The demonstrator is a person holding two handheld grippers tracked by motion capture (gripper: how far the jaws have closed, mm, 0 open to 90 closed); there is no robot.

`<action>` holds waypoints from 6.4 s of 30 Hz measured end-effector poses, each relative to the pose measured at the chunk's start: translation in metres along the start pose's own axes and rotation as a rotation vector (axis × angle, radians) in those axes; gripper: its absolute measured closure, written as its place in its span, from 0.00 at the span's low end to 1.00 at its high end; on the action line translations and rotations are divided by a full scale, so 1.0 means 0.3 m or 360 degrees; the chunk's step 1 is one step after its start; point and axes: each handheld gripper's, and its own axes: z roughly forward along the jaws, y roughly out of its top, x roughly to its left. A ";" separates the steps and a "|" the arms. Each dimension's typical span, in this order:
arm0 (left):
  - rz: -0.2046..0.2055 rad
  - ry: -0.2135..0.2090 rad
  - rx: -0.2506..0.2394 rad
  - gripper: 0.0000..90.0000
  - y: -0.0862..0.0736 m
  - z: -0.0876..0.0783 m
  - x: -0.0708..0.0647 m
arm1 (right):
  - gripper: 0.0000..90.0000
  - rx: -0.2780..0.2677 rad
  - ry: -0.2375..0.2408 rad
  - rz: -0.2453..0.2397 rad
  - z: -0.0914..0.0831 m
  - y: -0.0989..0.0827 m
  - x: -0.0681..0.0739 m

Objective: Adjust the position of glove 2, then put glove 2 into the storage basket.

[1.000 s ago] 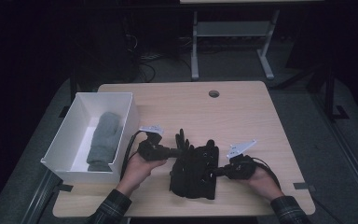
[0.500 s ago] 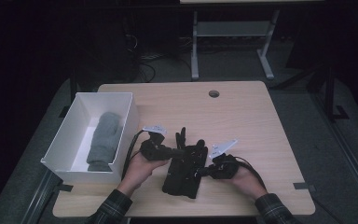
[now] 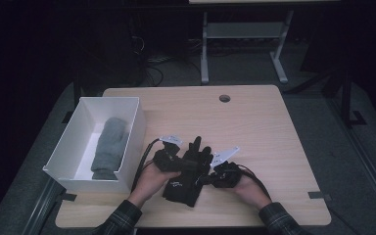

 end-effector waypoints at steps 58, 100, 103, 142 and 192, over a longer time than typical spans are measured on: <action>0.0273 0.0208 0.0293 0.68 -0.062 -0.054 -0.068 | 0.17 -0.0108 -0.0757 0.0354 -0.210 -0.184 -0.261; 0.0277 0.0403 0.0398 0.53 -0.064 0.022 0.036 | 0.17 -0.0109 -0.0769 0.0359 -0.207 -0.182 -0.260; 0.0250 0.0357 0.0399 0.69 -0.061 0.023 0.034 | 0.17 -0.0110 -0.0771 0.0359 -0.207 -0.182 -0.260; 0.0097 0.0427 0.0093 0.78 0.279 -0.501 -0.023 | 0.17 -0.0114 -0.0772 0.0367 -0.206 -0.182 -0.259; -0.0514 0.0926 0.0189 0.73 -0.082 -0.661 0.434 | 0.17 -0.0115 -0.0778 0.0367 -0.205 -0.181 -0.260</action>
